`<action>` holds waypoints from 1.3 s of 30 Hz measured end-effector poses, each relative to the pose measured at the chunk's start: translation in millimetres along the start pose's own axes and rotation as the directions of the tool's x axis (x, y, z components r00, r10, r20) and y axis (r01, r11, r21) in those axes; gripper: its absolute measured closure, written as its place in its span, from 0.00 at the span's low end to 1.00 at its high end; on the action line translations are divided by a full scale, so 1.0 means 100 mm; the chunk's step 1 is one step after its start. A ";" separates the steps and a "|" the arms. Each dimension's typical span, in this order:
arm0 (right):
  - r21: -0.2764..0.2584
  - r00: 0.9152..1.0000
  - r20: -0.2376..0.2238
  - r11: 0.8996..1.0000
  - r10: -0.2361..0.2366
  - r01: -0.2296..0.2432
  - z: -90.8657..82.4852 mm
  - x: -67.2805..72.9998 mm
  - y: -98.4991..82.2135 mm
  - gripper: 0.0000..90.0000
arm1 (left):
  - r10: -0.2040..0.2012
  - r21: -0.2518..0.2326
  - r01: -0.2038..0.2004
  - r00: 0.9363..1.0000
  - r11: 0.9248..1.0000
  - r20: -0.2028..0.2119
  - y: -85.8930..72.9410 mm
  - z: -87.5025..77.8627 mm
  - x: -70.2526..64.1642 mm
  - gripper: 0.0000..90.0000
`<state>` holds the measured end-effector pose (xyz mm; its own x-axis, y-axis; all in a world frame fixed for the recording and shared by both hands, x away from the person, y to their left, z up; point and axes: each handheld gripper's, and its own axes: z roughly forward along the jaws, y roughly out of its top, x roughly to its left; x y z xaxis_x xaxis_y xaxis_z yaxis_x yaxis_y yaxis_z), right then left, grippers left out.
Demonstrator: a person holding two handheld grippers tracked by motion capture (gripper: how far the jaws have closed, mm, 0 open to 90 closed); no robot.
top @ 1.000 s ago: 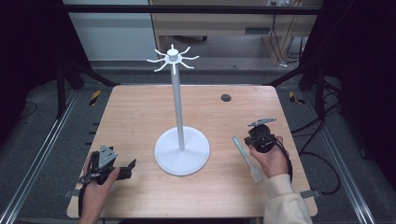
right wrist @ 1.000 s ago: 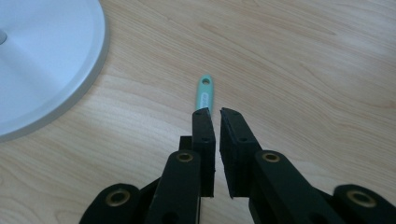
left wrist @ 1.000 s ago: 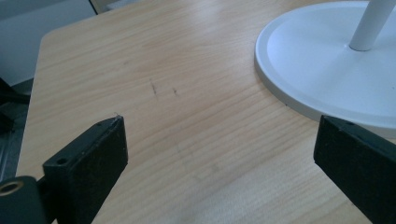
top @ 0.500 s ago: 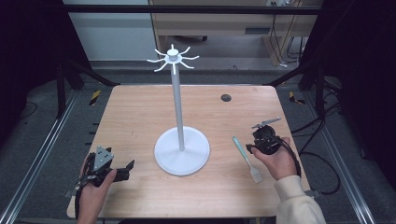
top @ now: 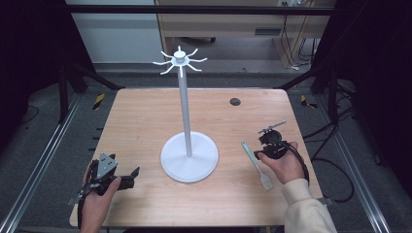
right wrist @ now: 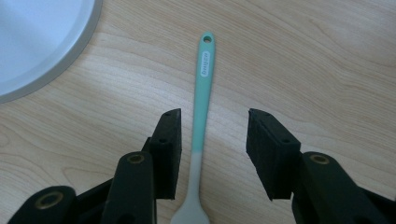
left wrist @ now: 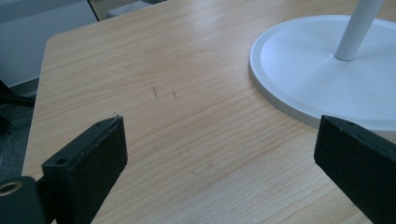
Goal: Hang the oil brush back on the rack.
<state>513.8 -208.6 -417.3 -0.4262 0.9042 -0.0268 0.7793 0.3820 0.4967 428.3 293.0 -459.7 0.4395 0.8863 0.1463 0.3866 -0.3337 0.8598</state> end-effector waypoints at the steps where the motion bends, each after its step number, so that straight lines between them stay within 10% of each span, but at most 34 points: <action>1: 0.005 1.000 0.002 1.000 0.001 -0.001 0.02 0.00 0.01 0.62 | 0.000 0.000 0.000 1.000 1.000 0.001 0.00 0.00 0.00 0.02; 39: 0.176 0.999 -0.034 0.984 0.006 0.000 0.41 0.04 -0.11 0.82 | 0.024 0.001 -0.024 1.000 1.000 0.006 0.01 0.01 -0.04 0.03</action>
<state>522.1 -200.9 -458.0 -0.4367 0.8996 0.0060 0.8481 0.4094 0.3363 427.5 288.4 -460.0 0.4536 0.8760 0.1637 0.3768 -0.3550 0.8556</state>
